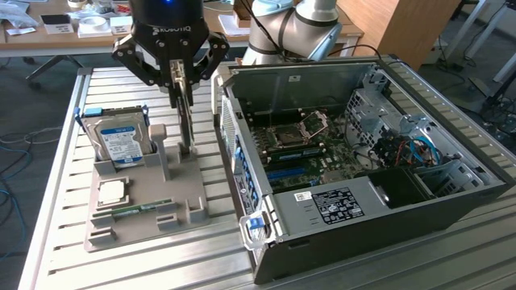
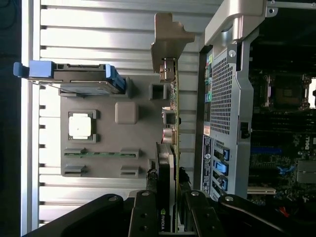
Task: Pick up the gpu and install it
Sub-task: 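Pick up the gpu and move the gpu toward the slot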
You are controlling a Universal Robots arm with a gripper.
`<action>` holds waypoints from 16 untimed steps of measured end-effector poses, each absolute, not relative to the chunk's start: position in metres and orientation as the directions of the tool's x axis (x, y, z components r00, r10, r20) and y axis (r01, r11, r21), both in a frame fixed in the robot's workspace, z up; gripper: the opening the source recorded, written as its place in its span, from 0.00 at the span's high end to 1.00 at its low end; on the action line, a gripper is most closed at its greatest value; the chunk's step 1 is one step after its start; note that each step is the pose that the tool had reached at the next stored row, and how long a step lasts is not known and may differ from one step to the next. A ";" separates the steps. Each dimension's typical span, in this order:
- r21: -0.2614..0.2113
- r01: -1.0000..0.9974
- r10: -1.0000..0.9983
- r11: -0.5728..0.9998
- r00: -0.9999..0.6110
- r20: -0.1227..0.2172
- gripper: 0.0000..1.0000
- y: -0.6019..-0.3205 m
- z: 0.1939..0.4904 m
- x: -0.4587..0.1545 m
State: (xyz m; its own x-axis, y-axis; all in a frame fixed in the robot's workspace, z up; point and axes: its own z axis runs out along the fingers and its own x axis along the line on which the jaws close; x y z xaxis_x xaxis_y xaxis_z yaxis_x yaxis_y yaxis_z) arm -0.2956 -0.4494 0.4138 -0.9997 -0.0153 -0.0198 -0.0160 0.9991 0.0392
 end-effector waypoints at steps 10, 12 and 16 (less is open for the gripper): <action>0.039 -0.016 -0.015 0.999 -1.000 -0.020 0.73 -0.449 0.414 -0.282; 0.039 -0.016 -0.015 0.999 -1.000 -0.020 0.73 -0.449 0.414 -0.279; 0.039 -0.016 -0.015 0.999 -1.000 -0.020 0.73 -0.449 0.414 -0.273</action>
